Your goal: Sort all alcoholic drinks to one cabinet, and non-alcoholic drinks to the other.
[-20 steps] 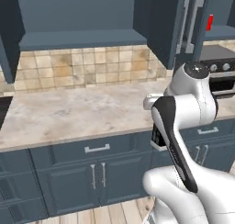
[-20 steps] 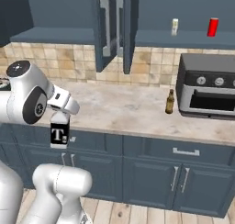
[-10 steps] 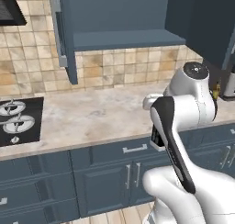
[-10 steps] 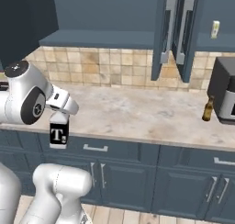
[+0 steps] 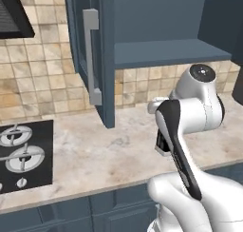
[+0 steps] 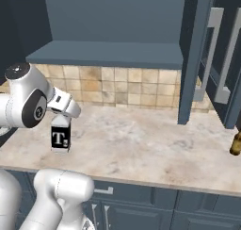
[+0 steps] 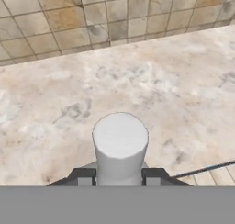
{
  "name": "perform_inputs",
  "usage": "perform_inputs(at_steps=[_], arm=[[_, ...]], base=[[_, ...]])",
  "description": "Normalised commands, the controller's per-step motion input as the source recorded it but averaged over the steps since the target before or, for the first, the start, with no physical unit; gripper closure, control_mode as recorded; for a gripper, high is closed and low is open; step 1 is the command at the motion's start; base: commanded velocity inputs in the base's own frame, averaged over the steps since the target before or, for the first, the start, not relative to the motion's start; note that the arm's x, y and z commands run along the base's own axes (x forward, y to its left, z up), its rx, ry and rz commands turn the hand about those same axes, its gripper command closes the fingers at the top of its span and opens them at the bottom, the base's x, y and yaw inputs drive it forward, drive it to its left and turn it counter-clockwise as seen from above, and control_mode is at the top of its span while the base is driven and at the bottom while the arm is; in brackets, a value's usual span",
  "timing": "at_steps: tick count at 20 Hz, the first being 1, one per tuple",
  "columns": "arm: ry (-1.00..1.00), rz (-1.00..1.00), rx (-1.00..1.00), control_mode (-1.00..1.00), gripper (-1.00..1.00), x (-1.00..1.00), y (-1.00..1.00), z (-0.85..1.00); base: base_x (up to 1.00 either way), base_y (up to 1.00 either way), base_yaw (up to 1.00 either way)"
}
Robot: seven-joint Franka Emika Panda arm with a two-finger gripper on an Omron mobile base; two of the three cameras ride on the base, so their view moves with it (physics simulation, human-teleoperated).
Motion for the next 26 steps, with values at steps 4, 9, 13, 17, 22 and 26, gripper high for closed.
perform_inputs(at_steps=[4, 9, 13, 17, 22, 26], arm=[[0.0, 0.0, 0.0, 1.0, 1.0, 0.0, 0.0, 0.0], [0.0, 0.0, 0.0, -1.0, 1.0, 0.07, 0.01, 0.08], [-0.12, 0.0, 0.0, -1.0, 1.0, 0.0, 0.0, 0.42], [-0.22, 0.01, 0.0, -1.0, 1.0, 0.0, 0.0, 0.62], [-0.2, 0.04, 0.0, -1.0, 1.0, 0.1, 0.0, 0.58], [-0.14, 0.05, 0.0, -1.0, 1.0, 0.33, 0.0, 0.54]], base=[[0.84, 0.28, -0.01], [0.38, 0.1, 0.0], [0.0, 0.0, 0.0], [0.0, 0.0, 0.0], [0.0, 0.0, 0.0], [0.0, 0.0, 0.0]])
